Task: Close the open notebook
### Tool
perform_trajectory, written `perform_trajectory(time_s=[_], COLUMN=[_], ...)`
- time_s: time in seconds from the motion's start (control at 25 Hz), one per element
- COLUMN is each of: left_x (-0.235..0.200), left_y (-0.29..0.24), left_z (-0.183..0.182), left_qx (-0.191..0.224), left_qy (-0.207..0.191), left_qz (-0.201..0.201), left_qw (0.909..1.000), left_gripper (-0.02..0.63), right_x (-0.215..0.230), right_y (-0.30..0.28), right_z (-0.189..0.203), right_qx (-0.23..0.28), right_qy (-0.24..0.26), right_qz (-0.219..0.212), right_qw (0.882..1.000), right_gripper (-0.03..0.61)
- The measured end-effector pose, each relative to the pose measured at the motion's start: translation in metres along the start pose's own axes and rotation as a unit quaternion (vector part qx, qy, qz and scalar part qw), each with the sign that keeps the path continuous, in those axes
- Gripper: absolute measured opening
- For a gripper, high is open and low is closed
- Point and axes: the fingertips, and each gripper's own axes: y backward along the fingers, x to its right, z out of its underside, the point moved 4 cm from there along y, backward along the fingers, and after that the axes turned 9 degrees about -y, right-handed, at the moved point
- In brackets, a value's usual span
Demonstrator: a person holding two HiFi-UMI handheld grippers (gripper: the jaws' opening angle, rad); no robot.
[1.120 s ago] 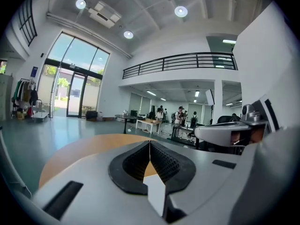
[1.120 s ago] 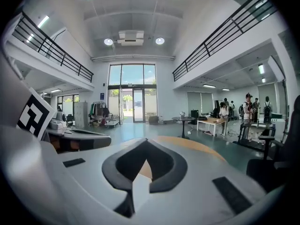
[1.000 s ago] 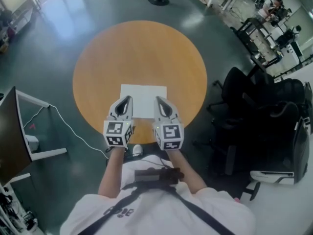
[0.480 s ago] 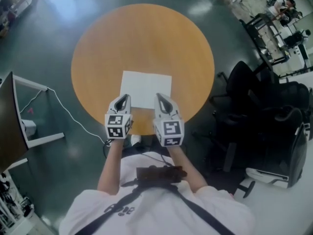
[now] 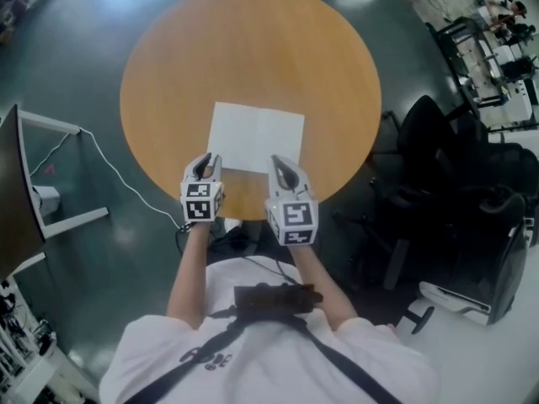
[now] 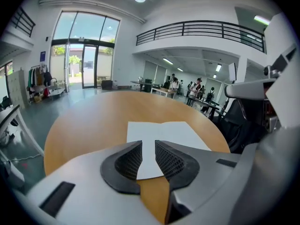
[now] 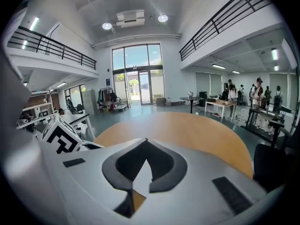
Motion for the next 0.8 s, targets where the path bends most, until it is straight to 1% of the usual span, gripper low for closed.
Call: perform_trajectory(time_s=[0.16,0.28,0.36,0.48,0.68,0.8], left_x=[0.001,0.0,-0.001,-0.001,-0.004,-0.006], left_y=[-0.011,-0.021,-0.029,-0.039,-0.05,-0.052], left_z=[0.028,0.041,0.049,0.062,0.073,0.081], left_qx=[-0.023,-0.036,-0.051,-0.075,-0.084,-0.095], left_qy=[0.018,0.023,0.028,0.033,0.065,0.058], left_qz=[0.012,0.004,-0.004,-0.012,-0.04,-0.061], left_qw=[0.9995,0.9991,0.9983,0.9965,0.9936,0.9919], left_gripper=[0.176,0.266,0.305,0.308,0.307,0.307], right_x=[0.0,0.003,0.005,0.009,0.019,0.02], right_y=[-0.003,-0.004,-0.004,-0.004,-0.007,-0.009], right_z=[0.013,0.02,0.023,0.026,0.028,0.028], right_qx=[-0.016,-0.025,-0.028,-0.031,-0.033,-0.033], right_qy=[-0.002,-0.002,-0.003,-0.004,-0.011,-0.011], right_qz=[0.001,0.003,0.004,0.006,0.016,0.017], right_qw=[1.0,1.0,1.0,0.999,0.999,0.999], right_gripper=[0.021,0.021,0.023,0.022,0.021,0.021])
